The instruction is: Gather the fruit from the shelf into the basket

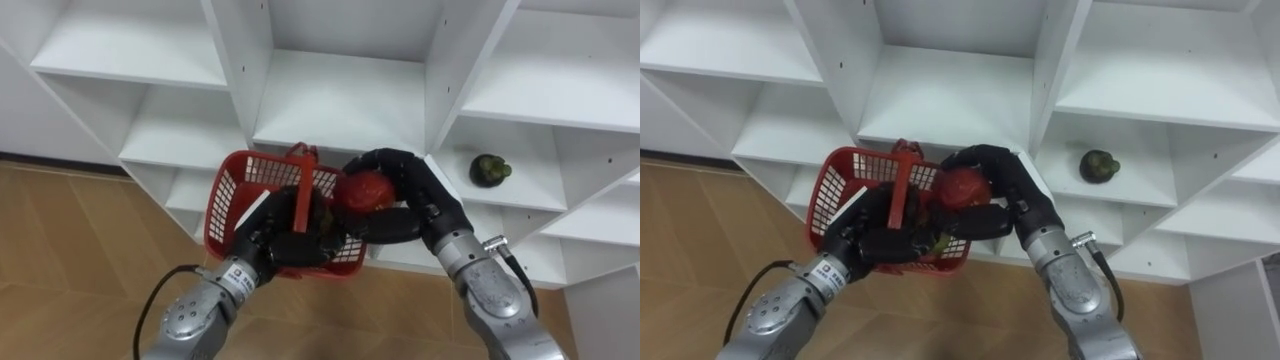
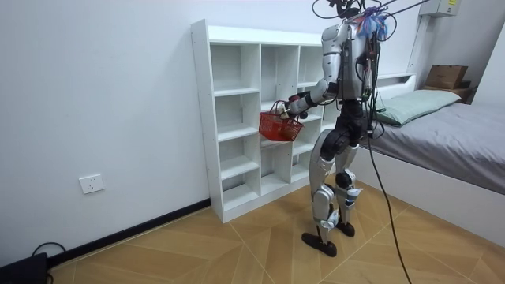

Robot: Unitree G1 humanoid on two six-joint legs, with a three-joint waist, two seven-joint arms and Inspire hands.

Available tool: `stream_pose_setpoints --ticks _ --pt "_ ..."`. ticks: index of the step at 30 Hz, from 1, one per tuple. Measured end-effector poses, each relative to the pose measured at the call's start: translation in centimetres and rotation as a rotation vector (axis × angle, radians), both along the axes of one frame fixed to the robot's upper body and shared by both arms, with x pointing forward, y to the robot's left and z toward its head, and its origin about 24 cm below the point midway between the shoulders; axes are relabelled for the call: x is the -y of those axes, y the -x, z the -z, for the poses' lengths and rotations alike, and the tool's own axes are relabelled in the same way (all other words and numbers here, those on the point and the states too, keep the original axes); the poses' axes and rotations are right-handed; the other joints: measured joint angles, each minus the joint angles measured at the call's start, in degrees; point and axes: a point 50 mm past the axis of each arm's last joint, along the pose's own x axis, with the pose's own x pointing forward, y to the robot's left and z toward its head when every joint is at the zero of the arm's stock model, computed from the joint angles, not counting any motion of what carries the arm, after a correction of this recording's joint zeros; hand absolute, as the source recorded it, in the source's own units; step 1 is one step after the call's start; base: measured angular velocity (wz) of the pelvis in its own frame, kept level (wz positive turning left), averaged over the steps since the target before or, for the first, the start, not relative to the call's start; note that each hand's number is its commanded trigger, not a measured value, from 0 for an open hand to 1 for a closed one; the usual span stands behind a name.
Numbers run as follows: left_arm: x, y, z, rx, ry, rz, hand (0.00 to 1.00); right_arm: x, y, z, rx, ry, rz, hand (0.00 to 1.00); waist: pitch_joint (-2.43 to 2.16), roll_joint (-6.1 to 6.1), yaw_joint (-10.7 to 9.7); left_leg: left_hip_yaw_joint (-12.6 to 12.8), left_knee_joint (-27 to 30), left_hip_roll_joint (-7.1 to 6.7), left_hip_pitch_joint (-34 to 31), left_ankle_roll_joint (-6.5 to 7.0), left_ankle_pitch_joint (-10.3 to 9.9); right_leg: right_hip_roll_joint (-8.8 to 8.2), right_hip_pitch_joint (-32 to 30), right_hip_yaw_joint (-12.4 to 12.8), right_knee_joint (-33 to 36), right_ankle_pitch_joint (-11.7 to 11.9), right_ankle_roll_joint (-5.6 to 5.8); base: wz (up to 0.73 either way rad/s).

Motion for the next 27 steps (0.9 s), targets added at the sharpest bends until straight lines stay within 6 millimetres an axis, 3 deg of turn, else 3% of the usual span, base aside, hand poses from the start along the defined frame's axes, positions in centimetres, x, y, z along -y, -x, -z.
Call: stream_pose_setpoints --ticks 1,2,3,4,27 --pt "0.0 0.0 0.0 0.0 0.0 0.0 1.0 0.0 0.0 0.0 0.0 0.0 0.0 1.0 0.0 0.0 0.0 0.0 0.0 0.0 0.0 0.0 0.0 0.0 0.0 0.0 0.0 0.0 0.0 0.0" --pt "0.0 0.0 0.0 0.0 0.0 0.0 1.0 0.0 0.0 0.0 0.0 0.0 0.0 0.8 0.0 0.0 0.0 0.0 0.0 0.0 0.0 0.0 0.0 0.0 0.0 0.0 0.0 0.0 0.0 0.0" --pt "0.0 0.0 0.0 0.0 0.0 0.0 1.0 0.0 0.0 0.0 0.0 0.0 0.0 0.48 0.0 -0.01 0.0 0.0 0.0 0.01 0.0 0.0 0.0 0.0 0.0 0.0 0.0 0.0 0.0 0.0" --pt "0.0 0.0 0.0 0.0 0.0 0.0 1.0 0.0 0.0 0.0 0.0 0.0 0.0 0.02 0.0 -0.01 0.0 0.0 0.0 0.01 0.0 0.0 0.0 0.0 0.0 0.0 0.0 0.0 0.0 0.0" --pt "-0.06 0.08 0.02 -0.001 -0.002 0.015 1.0 0.13 -0.1 -0.09 0.007 -0.004 0.025 0.0 0.0 -0.1 0.0 0.2 0.0 0.03 0.1 0.0 0.0 0.0 0.0 0.0 0.0 0.0 0.0 0.0"
